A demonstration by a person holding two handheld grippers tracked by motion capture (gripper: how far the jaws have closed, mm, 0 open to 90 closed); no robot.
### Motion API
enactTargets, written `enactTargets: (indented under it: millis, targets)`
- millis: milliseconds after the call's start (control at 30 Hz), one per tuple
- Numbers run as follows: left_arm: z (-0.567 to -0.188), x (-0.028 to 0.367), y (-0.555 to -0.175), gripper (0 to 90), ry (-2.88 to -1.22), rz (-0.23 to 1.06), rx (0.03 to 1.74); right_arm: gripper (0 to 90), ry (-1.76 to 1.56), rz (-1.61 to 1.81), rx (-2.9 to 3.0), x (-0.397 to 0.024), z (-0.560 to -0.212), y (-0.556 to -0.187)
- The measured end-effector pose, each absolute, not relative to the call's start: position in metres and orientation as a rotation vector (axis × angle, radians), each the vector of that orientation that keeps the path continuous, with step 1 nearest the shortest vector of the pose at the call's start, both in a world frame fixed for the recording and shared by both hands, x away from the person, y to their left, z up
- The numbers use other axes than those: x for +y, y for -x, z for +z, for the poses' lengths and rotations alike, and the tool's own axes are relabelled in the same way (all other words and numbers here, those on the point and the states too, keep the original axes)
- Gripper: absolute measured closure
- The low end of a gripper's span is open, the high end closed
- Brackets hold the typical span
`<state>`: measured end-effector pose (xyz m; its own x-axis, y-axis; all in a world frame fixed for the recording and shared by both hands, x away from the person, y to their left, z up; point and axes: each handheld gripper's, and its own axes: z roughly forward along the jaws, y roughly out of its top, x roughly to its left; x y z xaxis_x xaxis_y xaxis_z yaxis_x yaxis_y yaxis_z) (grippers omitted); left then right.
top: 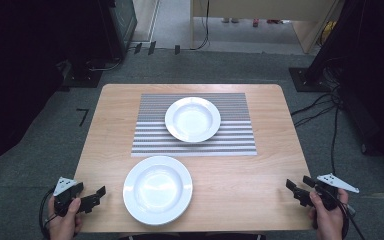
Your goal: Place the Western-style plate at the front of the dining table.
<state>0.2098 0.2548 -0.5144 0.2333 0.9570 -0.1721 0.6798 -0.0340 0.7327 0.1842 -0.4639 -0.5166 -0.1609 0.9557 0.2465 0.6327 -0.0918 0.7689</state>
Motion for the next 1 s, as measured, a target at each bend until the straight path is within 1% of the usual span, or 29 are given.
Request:
enactTargets:
  millis: [167,400,600,767,1000]
  targets:
    - [-0.516,0.249,-0.209,10.6,-1.828,0.540,1.498,22.8,-1.740,1.109,1.818,-0.462,-0.525,-0.186]
    - [-0.519,0.237,-0.207,10.5,-1.920,0.632,1.465,22.8,-1.712,1.072,1.843,-0.456,-0.525,-0.186]
    - [-0.520,0.236,-0.206,10.3,-1.922,0.635,1.456,21.1,-1.673,0.998,1.871,-0.446,-0.524,-0.186]
    - [-0.520,0.236,-0.206,10.3,-1.921,0.635,1.455,13.7,-1.615,0.860,1.911,-0.434,-0.526,-0.188]
    - [-0.520,0.236,-0.206,10.3,-1.923,0.635,1.454,13.6,-1.618,0.860,1.909,-0.434,-0.526,-0.188]
